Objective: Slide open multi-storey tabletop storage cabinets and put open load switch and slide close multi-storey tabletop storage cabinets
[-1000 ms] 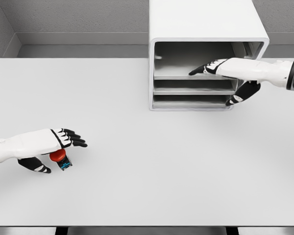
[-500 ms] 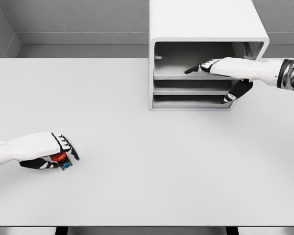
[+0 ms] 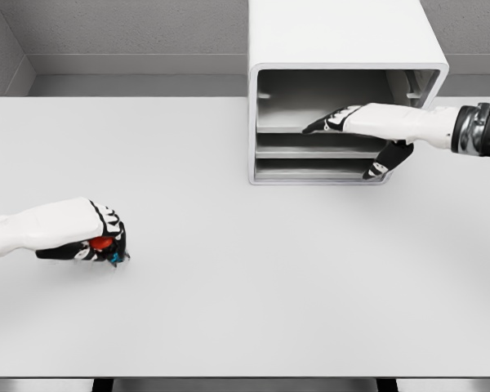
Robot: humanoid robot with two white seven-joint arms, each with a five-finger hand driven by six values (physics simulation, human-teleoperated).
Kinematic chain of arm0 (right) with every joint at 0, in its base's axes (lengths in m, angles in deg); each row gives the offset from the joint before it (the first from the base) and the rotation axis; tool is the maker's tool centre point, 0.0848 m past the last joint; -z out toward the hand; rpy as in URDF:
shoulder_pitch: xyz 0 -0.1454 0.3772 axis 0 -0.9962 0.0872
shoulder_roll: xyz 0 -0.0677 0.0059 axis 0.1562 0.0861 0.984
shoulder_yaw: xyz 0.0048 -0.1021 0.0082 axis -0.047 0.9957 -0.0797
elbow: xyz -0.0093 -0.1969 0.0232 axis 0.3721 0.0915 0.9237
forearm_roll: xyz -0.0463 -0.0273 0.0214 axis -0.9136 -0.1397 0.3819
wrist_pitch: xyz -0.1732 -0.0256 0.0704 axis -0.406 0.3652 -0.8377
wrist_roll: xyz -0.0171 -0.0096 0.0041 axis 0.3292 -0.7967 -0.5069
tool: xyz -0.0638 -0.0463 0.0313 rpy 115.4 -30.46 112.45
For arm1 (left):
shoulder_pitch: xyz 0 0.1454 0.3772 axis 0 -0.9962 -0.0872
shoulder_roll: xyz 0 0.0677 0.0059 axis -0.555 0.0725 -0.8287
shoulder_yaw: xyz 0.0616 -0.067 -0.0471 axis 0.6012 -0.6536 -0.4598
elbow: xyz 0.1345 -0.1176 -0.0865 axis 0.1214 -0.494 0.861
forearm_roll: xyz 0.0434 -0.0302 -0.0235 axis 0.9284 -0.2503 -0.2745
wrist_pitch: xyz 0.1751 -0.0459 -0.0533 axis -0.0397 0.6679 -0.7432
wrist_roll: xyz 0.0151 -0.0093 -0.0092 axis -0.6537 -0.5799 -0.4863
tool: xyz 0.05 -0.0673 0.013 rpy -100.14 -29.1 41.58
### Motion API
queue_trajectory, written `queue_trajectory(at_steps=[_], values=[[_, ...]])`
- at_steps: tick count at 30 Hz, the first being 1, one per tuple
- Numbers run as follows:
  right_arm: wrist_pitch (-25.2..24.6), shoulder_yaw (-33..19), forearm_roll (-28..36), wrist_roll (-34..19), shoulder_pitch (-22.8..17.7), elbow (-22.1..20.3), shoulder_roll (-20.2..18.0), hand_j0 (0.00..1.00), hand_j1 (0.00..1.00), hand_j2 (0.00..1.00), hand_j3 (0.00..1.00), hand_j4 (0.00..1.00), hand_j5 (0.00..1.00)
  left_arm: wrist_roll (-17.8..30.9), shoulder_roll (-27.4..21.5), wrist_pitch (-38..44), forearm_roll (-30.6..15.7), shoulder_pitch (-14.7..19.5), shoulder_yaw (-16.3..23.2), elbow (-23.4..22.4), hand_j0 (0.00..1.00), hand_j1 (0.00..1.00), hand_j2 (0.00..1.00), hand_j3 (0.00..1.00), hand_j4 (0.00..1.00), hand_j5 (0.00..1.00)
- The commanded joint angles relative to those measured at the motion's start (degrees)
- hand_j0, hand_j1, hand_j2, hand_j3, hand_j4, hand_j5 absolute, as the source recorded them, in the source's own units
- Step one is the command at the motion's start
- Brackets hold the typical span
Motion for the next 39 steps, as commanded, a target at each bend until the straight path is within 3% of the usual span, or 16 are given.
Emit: queue_trajectory(at_steps=[1,11,21,24,26,31,39], values=[[0.71,0.35,-0.35,-0.25,0.0,-1.64,-0.06,1.0,1.0,1.0,1.0,1.0,1.0,-0.02,0.09,0.12,-1.12,0.09,0.07,0.43,0.39,0.39,0.39,0.39,0.39,0.39],[2.03,0.35,-0.35,-0.25,-0.27,-6.13,-1.73,1.0,1.0,1.0,1.0,1.0,1.0,-0.02,0.27,0.12,-3.14,6.33,0.15,0.43,0.39,0.39,0.39,0.39,0.39,0.39],[4.32,0.52,-0.35,-0.25,-2.02,-8.24,-4.81,1.0,1.0,1.0,1.0,1.0,1.0,-0.02,2.55,0.12,-3.67,9.93,0.15,0.43,0.39,0.39,0.39,0.39,0.39,0.39],[6.51,0.52,-0.26,-0.25,-2.64,-8.5,-6.21,1.0,1.0,1.0,1.0,1.0,1.0,-0.02,4.66,0.12,-3.67,10.99,0.24,0.43,0.4,0.4,0.4,0.4,0.4,0.4],[12.92,0.43,0.09,-0.25,-3.17,-9.29,-8.94,1.0,1.0,1.0,1.0,1.0,1.0,-0.02,5.63,0.12,-3.67,11.43,0.51,0.43,0.4,0.4,0.4,0.4,0.4,0.4],[14.36,0.43,3.35,-0.25,-3.51,-9.38,-11.05,1.0,1.0,1.0,1.0,1.0,1.0,-0.02,7.47,0.12,-3.67,12.74,0.86,0.43,0.4,0.4,0.4,0.4,0.4,0.4],[14.36,0.43,13.01,-0.05,-4.66,-9.64,-17.99,1.0,1.0,1.0,1.0,1.0,1.0,0.06,11.78,0.12,-3.41,16.52,2.26,0.43,0.4,0.4,0.4,0.4,0.4,0.4]])
